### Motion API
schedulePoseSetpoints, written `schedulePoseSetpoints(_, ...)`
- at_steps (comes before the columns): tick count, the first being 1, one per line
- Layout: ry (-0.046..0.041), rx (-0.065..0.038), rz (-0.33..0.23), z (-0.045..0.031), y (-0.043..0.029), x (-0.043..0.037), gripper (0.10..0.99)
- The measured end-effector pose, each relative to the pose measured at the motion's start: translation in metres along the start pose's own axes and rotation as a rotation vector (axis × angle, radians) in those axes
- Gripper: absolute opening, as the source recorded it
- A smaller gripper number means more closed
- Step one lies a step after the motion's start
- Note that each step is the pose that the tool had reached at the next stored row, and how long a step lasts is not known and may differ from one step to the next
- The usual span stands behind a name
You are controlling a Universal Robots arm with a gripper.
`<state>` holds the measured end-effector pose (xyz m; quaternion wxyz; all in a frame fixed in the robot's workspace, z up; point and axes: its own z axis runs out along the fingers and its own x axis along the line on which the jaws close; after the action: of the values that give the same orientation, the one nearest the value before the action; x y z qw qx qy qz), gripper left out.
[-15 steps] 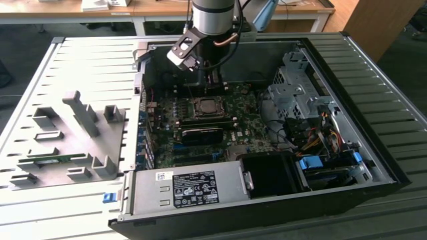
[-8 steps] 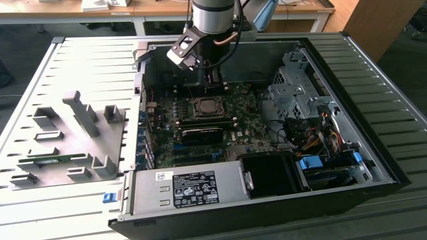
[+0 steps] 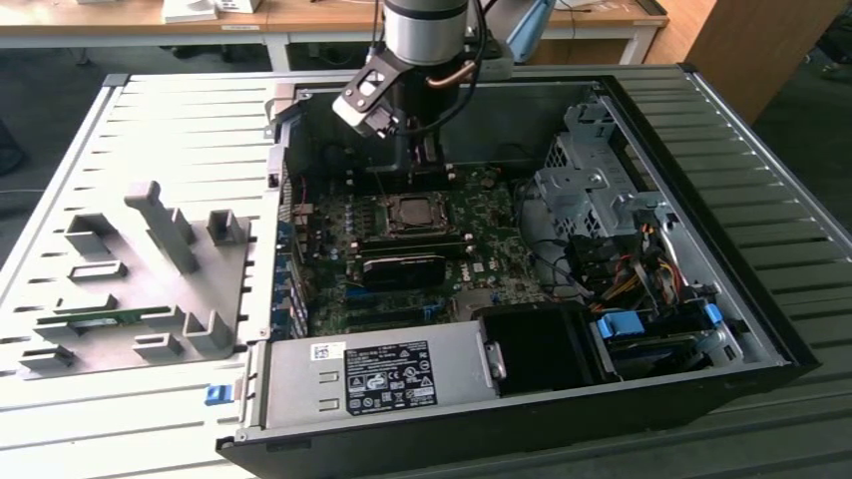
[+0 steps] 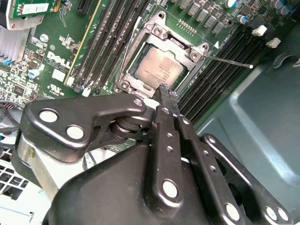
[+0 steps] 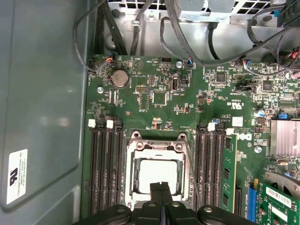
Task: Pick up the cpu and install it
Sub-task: 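Install the first cpu locking lever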
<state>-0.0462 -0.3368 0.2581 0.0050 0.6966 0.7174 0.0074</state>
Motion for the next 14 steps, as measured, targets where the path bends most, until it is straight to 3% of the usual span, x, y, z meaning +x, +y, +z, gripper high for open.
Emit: schedulePoseSetpoints(14, 0.0, 0.0, 0.0, -0.004, 0.0001, 0.0, 0.106)
